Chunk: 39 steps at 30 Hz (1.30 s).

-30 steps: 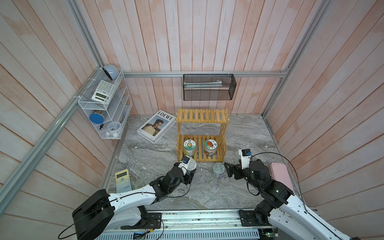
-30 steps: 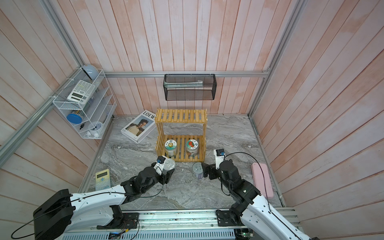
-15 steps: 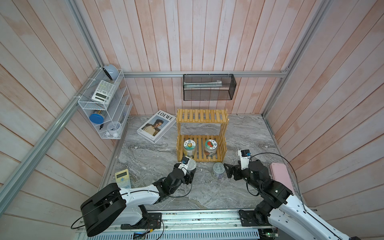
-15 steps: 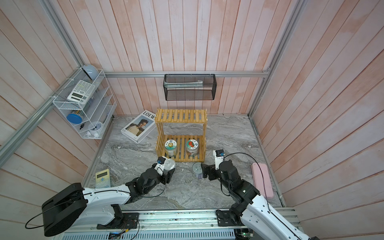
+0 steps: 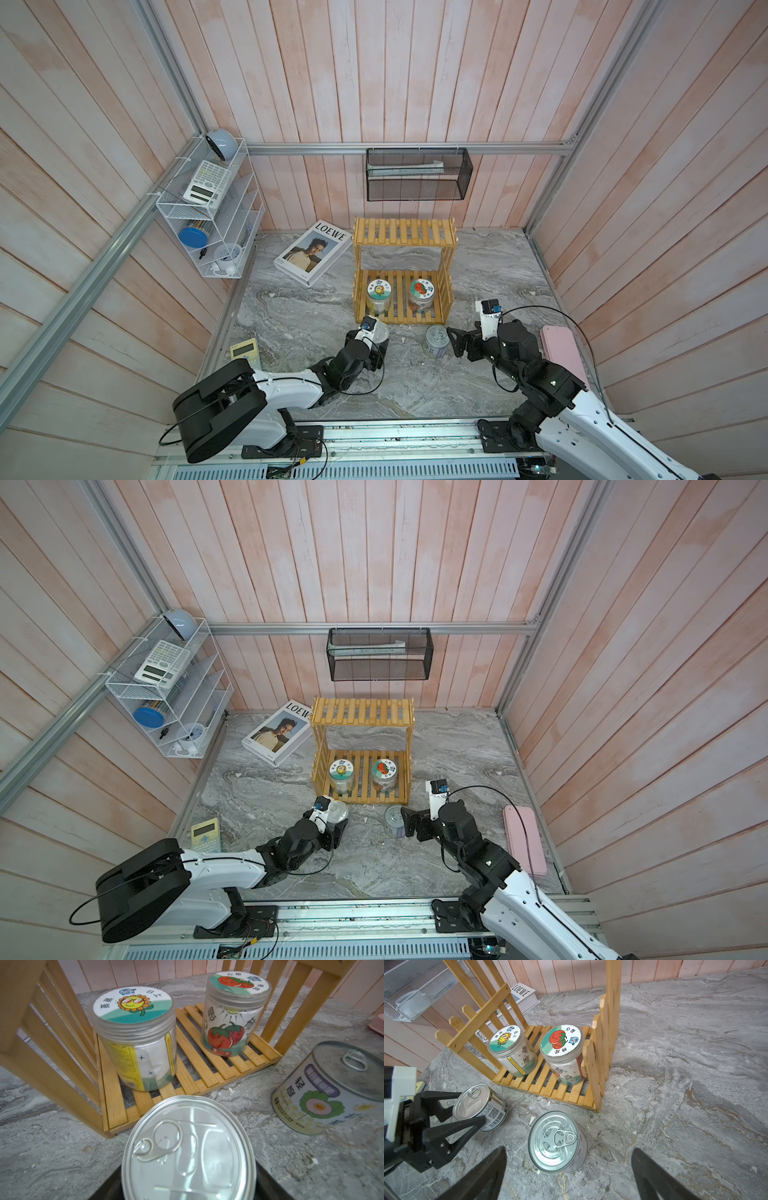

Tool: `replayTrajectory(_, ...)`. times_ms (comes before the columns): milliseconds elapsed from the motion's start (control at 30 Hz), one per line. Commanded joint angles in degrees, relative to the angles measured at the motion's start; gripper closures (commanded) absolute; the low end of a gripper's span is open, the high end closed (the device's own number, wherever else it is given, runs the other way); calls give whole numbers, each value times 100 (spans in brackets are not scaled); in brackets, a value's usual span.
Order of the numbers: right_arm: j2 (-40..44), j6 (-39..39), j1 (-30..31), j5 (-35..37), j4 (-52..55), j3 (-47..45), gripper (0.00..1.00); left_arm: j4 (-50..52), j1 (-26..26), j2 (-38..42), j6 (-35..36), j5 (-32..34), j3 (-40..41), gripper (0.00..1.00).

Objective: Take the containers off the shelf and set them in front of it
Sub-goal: Place the container at the center of the board.

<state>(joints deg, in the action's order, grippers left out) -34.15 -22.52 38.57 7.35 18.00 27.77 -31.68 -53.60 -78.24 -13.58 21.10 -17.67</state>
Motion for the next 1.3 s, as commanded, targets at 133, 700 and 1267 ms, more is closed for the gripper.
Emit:
replayTrajectory(133,-76,-10,-11,-77,-86,-31,2,-312,-23,-252,-64,87,27,27)
replayTrajectory(700,-346,61,-7,-202,-60,163,2,-101,-15,-456,-56,166,-154,6)
replayTrajectory(1267,-2100,366,256,-57,1182,2109,2,429,-26,919,171,330,-104,0)
